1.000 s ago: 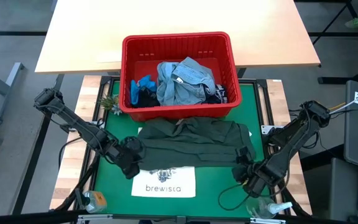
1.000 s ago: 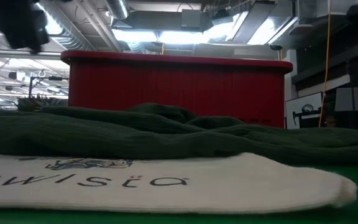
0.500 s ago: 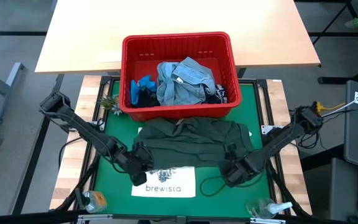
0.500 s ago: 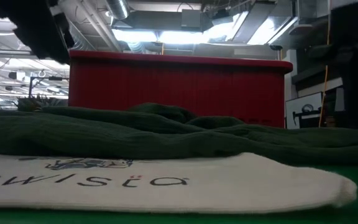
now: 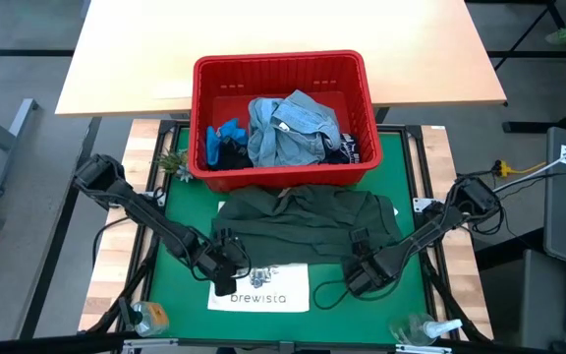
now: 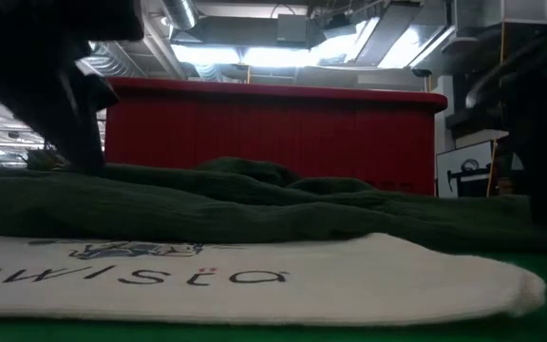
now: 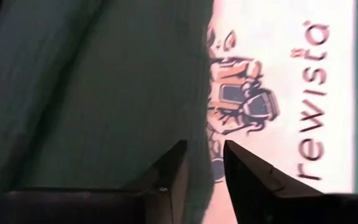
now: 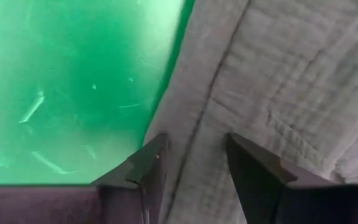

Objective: Fold Laundry from Bin
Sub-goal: Fold the green t-shirt

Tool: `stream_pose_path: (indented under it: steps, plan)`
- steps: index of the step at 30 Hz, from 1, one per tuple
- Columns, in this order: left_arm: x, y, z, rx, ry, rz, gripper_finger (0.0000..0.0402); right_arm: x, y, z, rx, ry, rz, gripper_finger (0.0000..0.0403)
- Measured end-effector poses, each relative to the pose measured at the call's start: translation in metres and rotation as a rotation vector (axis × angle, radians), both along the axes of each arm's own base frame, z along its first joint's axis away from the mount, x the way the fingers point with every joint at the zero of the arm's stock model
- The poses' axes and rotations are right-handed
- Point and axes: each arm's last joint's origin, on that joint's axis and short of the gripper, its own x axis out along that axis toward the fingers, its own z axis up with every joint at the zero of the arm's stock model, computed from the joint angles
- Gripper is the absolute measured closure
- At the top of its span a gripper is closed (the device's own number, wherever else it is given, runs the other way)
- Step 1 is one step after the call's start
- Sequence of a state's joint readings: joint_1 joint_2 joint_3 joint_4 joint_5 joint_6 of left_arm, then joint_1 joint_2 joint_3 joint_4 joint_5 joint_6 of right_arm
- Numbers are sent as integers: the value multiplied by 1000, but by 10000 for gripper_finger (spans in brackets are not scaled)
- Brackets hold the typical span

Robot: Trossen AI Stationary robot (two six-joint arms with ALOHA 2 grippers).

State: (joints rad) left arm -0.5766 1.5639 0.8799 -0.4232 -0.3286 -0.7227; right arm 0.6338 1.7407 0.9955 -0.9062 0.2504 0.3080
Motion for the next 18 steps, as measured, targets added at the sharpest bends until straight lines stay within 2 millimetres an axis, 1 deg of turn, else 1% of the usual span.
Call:
stream_pose_path:
  steps: [5, 7, 10, 12, 14, 16, 18]
  plan:
    - [3, -2, -16, 36, 50, -5, 237, 1, 1, -4, -9, 12, 0, 235]
    - [4, -3, -22, 65, 72, -33, 215, 1, 1, -4, -9, 12, 0, 235]
    - [6, -3, -33, 110, 103, -59, 195, 1, 1, -4, -10, 13, 0, 235]
    - [6, -3, -40, 138, 116, -54, 194, 1, 1, -4, -13, 12, 1, 239]
    - [8, -4, -44, 147, 122, -52, 202, 1, 0, -4, -19, 10, 1, 250]
    - [9, -5, -46, 151, 123, -50, 222, 1, 0, -4, -20, 11, 1, 269]
    - [9, -5, -46, 149, 123, -49, 251, 0, 0, -5, -21, 12, 1, 295]
